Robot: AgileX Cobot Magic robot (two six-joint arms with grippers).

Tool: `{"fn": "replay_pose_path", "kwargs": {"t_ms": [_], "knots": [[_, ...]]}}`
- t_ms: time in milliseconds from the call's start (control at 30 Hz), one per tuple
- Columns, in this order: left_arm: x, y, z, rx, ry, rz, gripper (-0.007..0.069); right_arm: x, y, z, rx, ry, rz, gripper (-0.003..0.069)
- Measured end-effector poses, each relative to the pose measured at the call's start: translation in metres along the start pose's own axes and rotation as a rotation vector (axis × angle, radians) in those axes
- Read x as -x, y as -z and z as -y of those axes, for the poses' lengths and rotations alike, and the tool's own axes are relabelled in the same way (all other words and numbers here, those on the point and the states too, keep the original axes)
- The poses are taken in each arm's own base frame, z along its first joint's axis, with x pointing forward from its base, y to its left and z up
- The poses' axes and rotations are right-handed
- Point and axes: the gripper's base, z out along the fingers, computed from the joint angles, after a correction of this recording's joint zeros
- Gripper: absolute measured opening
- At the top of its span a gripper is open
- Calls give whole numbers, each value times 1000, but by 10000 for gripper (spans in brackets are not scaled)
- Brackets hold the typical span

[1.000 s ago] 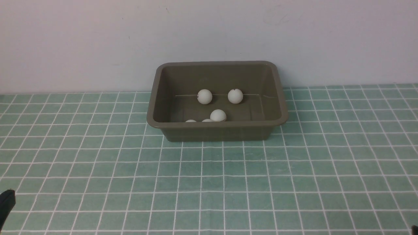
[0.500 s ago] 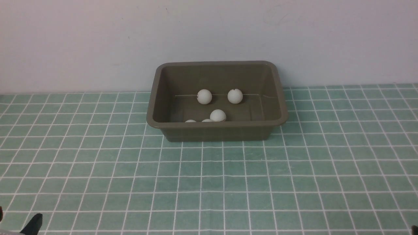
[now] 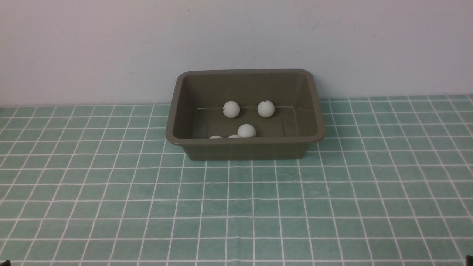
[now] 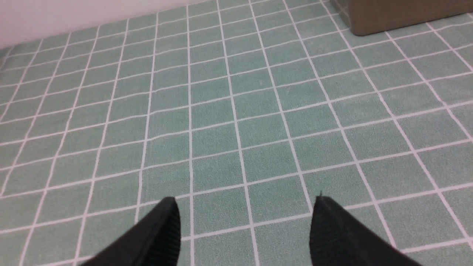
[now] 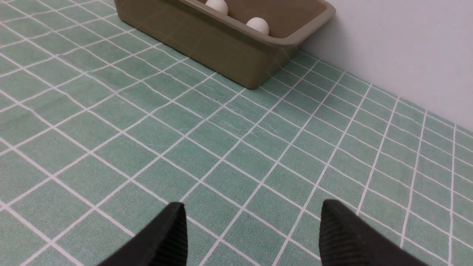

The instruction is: Put the table tennis balls in the box on the green coffee tablecloth.

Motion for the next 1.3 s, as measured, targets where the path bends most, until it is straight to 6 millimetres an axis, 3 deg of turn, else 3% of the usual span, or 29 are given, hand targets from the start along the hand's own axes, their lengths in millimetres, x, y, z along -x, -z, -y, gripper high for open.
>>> {"fn": "replay_pose_path", "kwargs": {"t_ms": [133, 1300], "knots": [[-11, -1, 2, -5, 15, 20, 426, 0, 0, 0, 0, 0, 0, 441], [-9, 1, 3, -21, 62, 63, 426, 0, 0, 0, 0, 0, -1, 441]]}}
